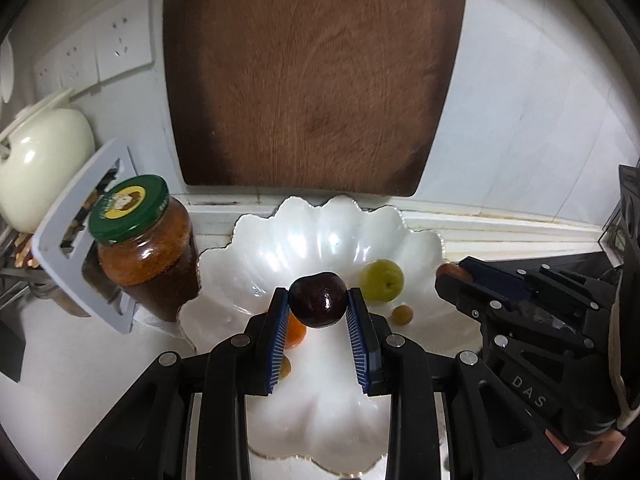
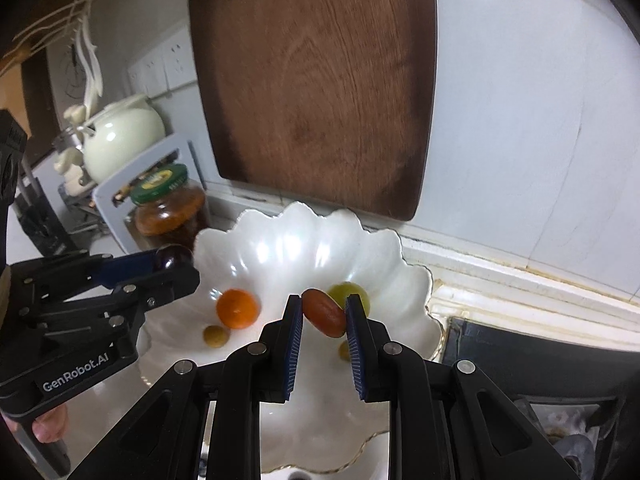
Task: Organize fruits
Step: 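Open both tools to drop the plum and date into the bowl, then withdraw both tools from the bowl toward the remaining dark fruits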
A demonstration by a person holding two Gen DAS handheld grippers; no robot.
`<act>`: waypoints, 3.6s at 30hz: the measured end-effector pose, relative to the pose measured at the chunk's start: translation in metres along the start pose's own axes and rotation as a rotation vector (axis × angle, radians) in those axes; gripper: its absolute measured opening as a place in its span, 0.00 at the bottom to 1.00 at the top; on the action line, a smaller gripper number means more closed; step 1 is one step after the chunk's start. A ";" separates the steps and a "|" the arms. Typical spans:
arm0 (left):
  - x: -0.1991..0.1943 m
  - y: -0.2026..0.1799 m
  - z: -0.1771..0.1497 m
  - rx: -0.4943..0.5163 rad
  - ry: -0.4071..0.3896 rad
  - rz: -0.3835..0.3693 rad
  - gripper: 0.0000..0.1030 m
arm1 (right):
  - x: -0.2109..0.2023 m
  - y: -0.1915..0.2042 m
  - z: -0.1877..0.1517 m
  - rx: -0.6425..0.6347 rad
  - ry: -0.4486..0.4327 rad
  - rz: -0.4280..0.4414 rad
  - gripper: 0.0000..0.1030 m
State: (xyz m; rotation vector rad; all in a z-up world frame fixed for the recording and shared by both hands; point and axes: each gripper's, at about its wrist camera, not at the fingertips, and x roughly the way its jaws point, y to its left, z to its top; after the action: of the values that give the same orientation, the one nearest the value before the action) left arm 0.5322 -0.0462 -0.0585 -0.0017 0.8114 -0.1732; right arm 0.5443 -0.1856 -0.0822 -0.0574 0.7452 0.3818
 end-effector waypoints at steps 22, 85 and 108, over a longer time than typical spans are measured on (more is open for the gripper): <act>0.010 -0.010 -0.003 0.049 0.035 0.072 0.54 | 0.013 -0.021 -0.009 0.066 0.060 -0.082 0.46; -0.166 -0.024 -0.123 0.068 -0.171 0.122 0.64 | -0.168 0.046 -0.101 -0.016 -0.181 -0.139 0.46; -0.123 -0.020 -0.157 0.111 -0.043 0.057 0.64 | -0.140 0.046 -0.151 0.001 -0.040 -0.164 0.46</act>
State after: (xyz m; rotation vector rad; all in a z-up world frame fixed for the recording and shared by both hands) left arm 0.3330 -0.0364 -0.0770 0.1213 0.7570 -0.1639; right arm 0.3360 -0.2158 -0.0952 -0.1087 0.6962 0.2256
